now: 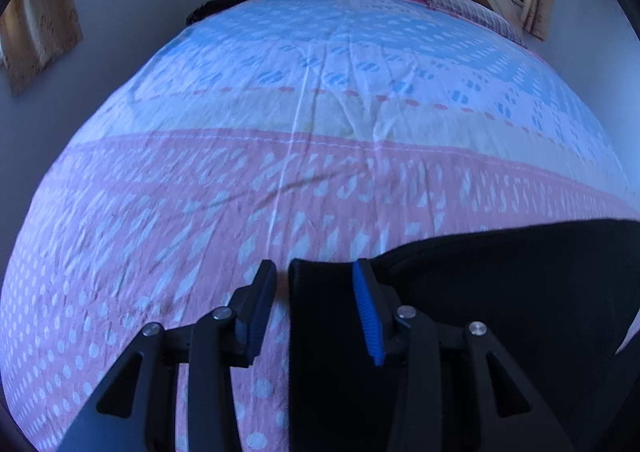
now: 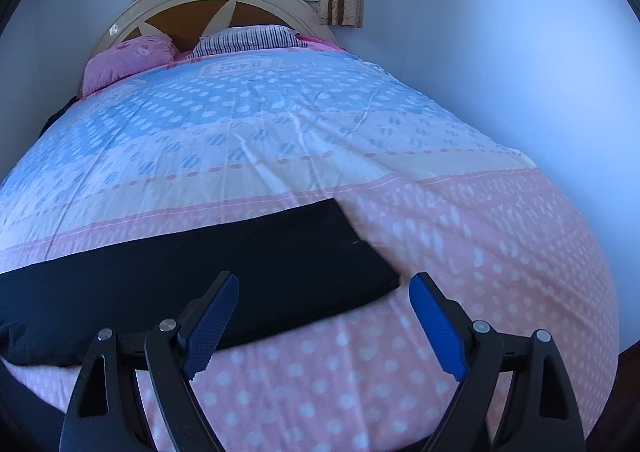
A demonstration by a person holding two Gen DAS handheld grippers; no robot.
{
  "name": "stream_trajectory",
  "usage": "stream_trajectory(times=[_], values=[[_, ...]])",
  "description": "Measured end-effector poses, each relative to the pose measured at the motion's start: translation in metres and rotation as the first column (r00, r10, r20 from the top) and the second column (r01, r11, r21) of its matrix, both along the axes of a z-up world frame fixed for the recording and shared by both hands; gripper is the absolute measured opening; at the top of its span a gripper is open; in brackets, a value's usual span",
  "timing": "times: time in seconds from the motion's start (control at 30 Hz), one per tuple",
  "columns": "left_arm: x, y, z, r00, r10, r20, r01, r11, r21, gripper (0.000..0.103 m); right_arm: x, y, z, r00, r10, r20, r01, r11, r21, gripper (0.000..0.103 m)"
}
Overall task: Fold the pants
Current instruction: 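Lower both grippers onto the pant legs and close on the cuffs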
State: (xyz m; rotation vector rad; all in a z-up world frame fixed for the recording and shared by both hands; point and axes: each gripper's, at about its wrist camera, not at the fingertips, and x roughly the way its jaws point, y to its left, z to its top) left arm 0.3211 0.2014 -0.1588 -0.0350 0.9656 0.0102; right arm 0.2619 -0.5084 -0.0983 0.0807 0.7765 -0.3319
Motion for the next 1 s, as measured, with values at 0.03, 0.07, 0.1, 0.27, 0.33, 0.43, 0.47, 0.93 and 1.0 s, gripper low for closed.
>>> stream_trajectory(times=[0.03,0.07,0.1,0.27,0.33,0.43,0.47,0.93,1.0], values=[[0.0,0.0,-0.001,1.0,-0.004,0.001,0.004,1.0,0.007,0.044,0.002,-0.004,-0.001,1.0,-0.005,-0.005,0.005,1.0,-0.006,0.088],[0.001,0.0,-0.001,1.0,-0.004,-0.003,0.004,1.0,0.008,0.044,0.004,-0.008,-0.002,1.0,-0.011,-0.011,0.011,1.0,-0.008,0.088],[0.002,0.001,-0.001,1.0,0.001,-0.004,-0.001,1.0,0.002,0.045,0.006,-0.014,-0.004,1.0,-0.019,-0.018,0.019,1.0,-0.005,0.088],[0.004,-0.005,0.003,0.999,-0.046,-0.004,0.046,0.999,0.024,0.03,0.013,-0.048,-0.012,0.996,-0.081,-0.041,0.084,0.994,0.074,0.088],[0.003,-0.009,0.004,0.998,-0.056,-0.004,0.057,0.998,0.038,0.024,0.019,-0.06,-0.015,0.993,-0.105,-0.05,0.109,0.99,0.091,0.088],[0.004,-0.006,0.004,0.998,-0.063,-0.001,0.063,0.998,0.007,0.017,0.028,-0.07,-0.015,0.994,-0.095,-0.049,0.1,0.99,0.102,0.088],[0.003,-0.007,0.003,0.998,-0.058,-0.001,0.058,0.998,-0.003,0.017,0.033,-0.072,-0.015,0.995,-0.085,-0.055,0.09,0.991,0.099,0.088],[0.011,-0.011,0.003,1.0,-0.021,-0.009,0.021,1.0,0.004,0.027,0.111,-0.084,-0.045,0.993,0.028,-0.111,0.001,0.967,0.256,0.088],[0.013,-0.014,0.003,1.0,-0.011,-0.009,0.012,0.999,0.03,0.029,0.121,-0.081,-0.055,0.988,0.057,-0.146,-0.017,0.965,0.262,0.088]])
